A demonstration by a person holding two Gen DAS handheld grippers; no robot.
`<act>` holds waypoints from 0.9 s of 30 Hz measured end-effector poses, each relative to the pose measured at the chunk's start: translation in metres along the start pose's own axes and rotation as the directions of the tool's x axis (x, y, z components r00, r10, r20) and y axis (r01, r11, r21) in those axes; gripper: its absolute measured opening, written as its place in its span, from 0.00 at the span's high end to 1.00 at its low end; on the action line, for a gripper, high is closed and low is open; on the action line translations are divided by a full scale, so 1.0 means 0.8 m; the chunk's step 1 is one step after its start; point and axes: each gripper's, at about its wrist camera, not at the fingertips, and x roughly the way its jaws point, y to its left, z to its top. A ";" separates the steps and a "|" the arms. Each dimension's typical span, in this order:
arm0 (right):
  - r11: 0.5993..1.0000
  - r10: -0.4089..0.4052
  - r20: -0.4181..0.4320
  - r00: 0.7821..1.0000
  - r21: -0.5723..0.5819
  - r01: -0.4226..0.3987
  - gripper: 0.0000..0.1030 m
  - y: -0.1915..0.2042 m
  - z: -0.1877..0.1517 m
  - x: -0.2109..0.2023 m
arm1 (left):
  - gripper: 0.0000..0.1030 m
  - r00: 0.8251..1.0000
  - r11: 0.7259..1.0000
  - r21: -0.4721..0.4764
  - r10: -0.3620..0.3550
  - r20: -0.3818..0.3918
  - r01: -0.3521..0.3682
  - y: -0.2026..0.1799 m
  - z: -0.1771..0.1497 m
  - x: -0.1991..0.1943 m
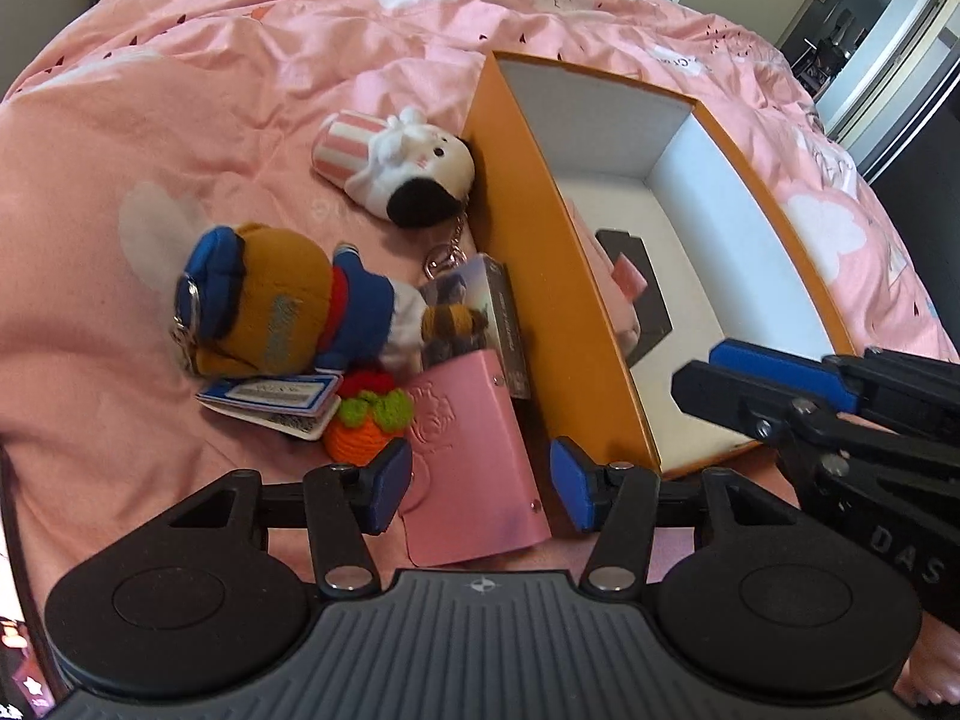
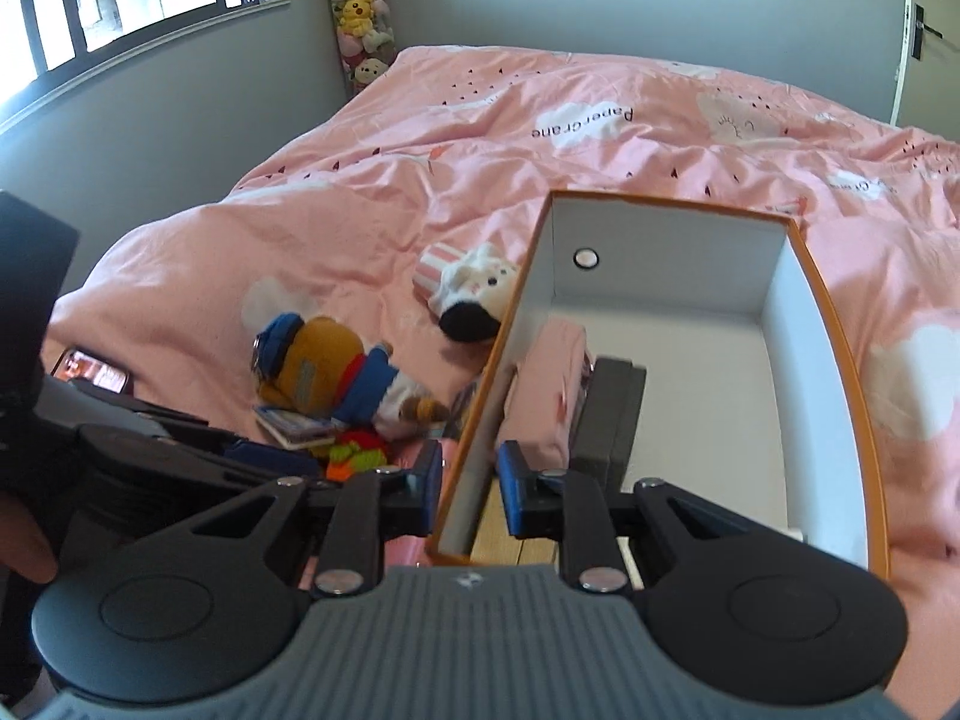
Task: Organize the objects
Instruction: 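Reach the left gripper to the long pink case and grasp it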
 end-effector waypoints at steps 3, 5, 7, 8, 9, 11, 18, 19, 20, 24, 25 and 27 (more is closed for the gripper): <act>0.999 -0.027 0.001 1.000 0.021 0.027 0.78 -0.005 -0.009 -0.008 | 0.38 1.000 0.999 0.033 0.019 -0.016 -0.019 -0.011 -0.006 0.012; 0.999 -0.046 0.002 0.999 0.029 0.046 0.78 -0.008 -0.009 -0.009 | 0.38 0.999 0.998 0.045 0.045 -0.026 -0.044 -0.017 -0.007 0.023; 0.998 -0.057 -0.004 0.998 0.029 0.057 0.78 -0.009 -0.006 -0.006 | 0.38 0.996 0.996 0.039 0.083 -0.027 -0.082 -0.020 -0.005 0.032; 0.998 -0.059 -0.009 0.998 0.027 0.060 0.78 -0.009 -0.005 -0.004 | 0.38 0.995 0.995 0.035 0.094 -0.030 -0.093 -0.021 -0.004 0.036; 0.998 -0.060 -0.012 0.998 0.026 0.060 0.78 -0.008 -0.005 -0.002 | 0.38 0.995 0.995 0.028 0.098 -0.034 -0.097 -0.021 -0.002 0.039; 0.998 -0.065 -0.019 0.998 0.022 0.065 0.78 -0.007 -0.003 0.002 | 0.40 0.994 0.995 0.015 0.097 -0.044 -0.096 -0.020 0.002 0.045; 0.998 -0.031 -0.035 0.999 0.057 0.033 0.78 -0.015 0.003 0.018 | 0.38 0.997 0.998 -0.043 0.051 -0.063 -0.054 -0.003 0.015 0.053; 0.997 -0.026 -0.038 0.999 0.065 0.029 0.78 -0.017 0.003 0.020 | 0.36 0.997 0.998 -0.060 0.004 -0.081 -0.009 0.002 0.016 0.055; 0.997 -0.026 -0.039 0.999 0.071 0.028 0.78 -0.019 0.003 0.021 | 0.34 0.993 0.995 -0.086 -0.049 -0.103 0.040 0.006 0.017 0.058; 0.995 -0.026 -0.043 0.999 0.098 0.030 0.77 -0.027 0.003 0.026 | 0.34 0.989 0.996 -0.077 -0.065 -0.130 0.055 0.008 0.012 0.061; 0.994 -0.024 -0.045 0.999 0.102 0.029 0.77 -0.029 0.002 0.027 | 0.34 0.988 0.996 -0.069 -0.066 -0.139 0.057 0.008 0.010 0.062; 0.994 -0.025 -0.049 0.998 0.106 0.030 0.77 -0.031 0.001 0.029 | 0.31 0.986 0.997 -0.056 -0.063 -0.158 0.054 0.007 0.005 0.064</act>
